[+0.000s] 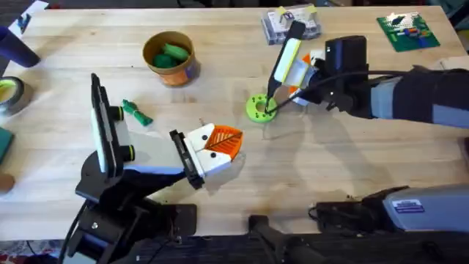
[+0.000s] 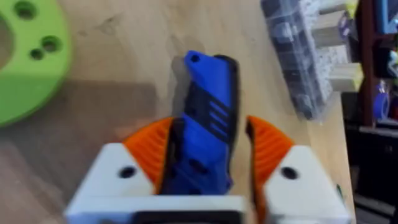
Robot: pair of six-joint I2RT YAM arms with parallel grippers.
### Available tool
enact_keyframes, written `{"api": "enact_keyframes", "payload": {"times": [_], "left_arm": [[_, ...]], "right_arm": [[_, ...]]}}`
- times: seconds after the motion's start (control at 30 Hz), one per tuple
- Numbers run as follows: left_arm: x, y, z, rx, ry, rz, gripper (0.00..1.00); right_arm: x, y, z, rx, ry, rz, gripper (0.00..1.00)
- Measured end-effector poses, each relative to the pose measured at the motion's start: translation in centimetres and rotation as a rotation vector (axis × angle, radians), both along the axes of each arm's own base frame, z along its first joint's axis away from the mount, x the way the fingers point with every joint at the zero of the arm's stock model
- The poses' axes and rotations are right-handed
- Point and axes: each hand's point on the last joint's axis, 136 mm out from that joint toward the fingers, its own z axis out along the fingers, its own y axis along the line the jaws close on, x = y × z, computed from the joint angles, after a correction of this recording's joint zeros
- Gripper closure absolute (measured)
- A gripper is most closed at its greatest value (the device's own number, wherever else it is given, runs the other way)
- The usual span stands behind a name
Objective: Pick up the gripper from the table and insert it into the empty holder that is missing its gripper. Then pick up a screw, insert it into the mounting hole, and use the screwdriver to tighten it. Finally, clean up the table by picking up the vegetable and placing it into the bucket.
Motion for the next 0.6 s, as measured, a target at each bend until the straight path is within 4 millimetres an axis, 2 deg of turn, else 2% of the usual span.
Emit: {"api": "enact_keyframes", "payload": {"times": [0.07, 0.1, 0.2, 0.37, 0.43, 0.6], "left_arm": [[0.0, 0.0, 0.0, 0.000, 0.000, 0.000, 0.988], [0.0, 0.0, 0.0, 0.000, 0.000, 0.000, 0.988], [0.0, 0.0, 0.0, 0.000, 0.000, 0.000, 0.988], [0.0, 0.0, 0.0, 0.000, 0.000, 0.000, 0.988], [0.0, 0.0, 0.0, 0.000, 0.000, -0.001, 0.988], [0.0, 0.0, 0.0, 0.000, 0.000, -0.002, 0.988]], "right_arm": [[0.6, -0.3, 0.7, 0.027, -0.021, -0.053, 0.071], [0.7, -0.2, 1.0, 0.056, -0.020, -0.082, 0.023], [-0.8, 0.4, 0.7, 0.144, 0.052, -0.162, 0.007], [-5.9, 0.9, 1.5, 0.223, 0.241, -0.238, 0.007], [-7.7, 1.2, 3.2, 0.272, 0.284, -0.255, 0.006], [-9.5, 2.5, 10.0, 0.509, 0.229, -0.305, 0.007]]}}
